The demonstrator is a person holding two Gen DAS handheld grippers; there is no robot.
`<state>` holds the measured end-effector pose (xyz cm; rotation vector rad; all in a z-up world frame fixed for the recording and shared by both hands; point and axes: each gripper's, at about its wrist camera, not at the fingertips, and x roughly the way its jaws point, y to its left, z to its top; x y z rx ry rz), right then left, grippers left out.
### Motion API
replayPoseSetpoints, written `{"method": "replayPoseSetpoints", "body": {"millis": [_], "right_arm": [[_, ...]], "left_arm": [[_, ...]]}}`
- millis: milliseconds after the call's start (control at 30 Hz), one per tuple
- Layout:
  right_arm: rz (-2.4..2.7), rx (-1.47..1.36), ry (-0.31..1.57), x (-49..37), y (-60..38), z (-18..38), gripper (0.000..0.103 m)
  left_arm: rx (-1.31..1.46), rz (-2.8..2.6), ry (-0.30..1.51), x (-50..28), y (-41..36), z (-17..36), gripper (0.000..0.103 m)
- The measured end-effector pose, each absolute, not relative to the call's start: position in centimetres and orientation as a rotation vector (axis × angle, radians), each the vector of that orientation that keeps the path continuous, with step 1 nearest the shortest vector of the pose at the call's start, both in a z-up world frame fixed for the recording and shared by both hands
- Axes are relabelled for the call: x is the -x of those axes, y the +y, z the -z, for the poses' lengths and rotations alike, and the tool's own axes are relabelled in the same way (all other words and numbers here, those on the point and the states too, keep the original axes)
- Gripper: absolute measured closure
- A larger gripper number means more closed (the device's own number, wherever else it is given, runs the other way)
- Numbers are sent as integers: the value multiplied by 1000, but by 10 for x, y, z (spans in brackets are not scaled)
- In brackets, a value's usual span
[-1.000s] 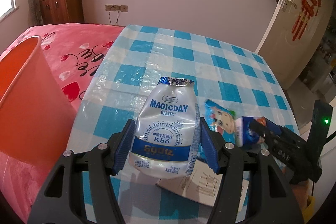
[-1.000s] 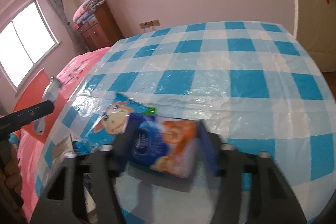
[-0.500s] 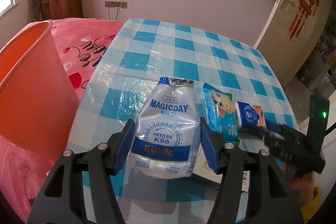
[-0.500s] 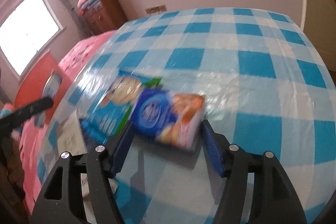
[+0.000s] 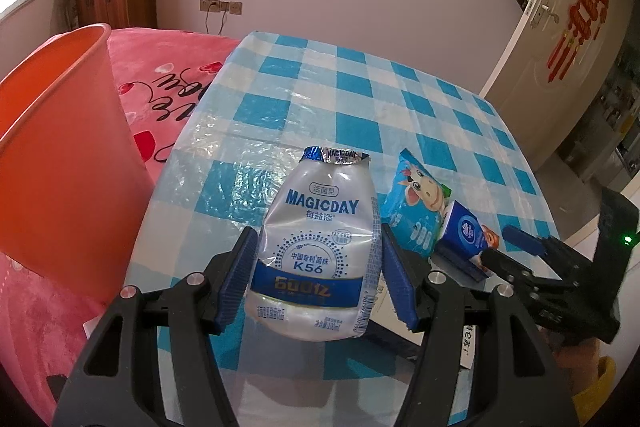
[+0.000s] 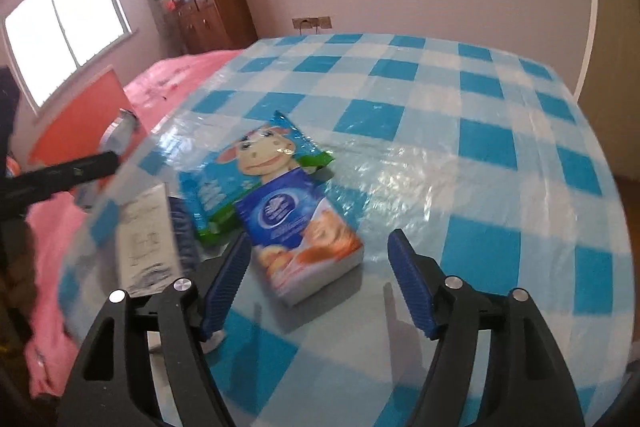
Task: Collect trash
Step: 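Carry the Vinda tissue pack and MAGICDAY bottle over the orange bucket with both tools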
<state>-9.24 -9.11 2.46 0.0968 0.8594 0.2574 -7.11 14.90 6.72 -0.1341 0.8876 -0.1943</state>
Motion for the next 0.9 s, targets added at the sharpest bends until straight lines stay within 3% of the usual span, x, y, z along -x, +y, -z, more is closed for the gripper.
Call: {"method": "replayPoseSetpoints", "body": {"millis": [400, 533, 900], "right_arm": [[-277, -15, 916, 73, -73, -7, 27], [-256, 15, 911, 77, -69, -7, 37], [-160, 51, 885, 93, -71, -15, 47]], "left_arm": [[148, 198, 874, 77, 160, -69, 41], [149, 198, 871, 79, 163, -69, 41], [125, 154, 843, 85, 175, -77, 41]]}}
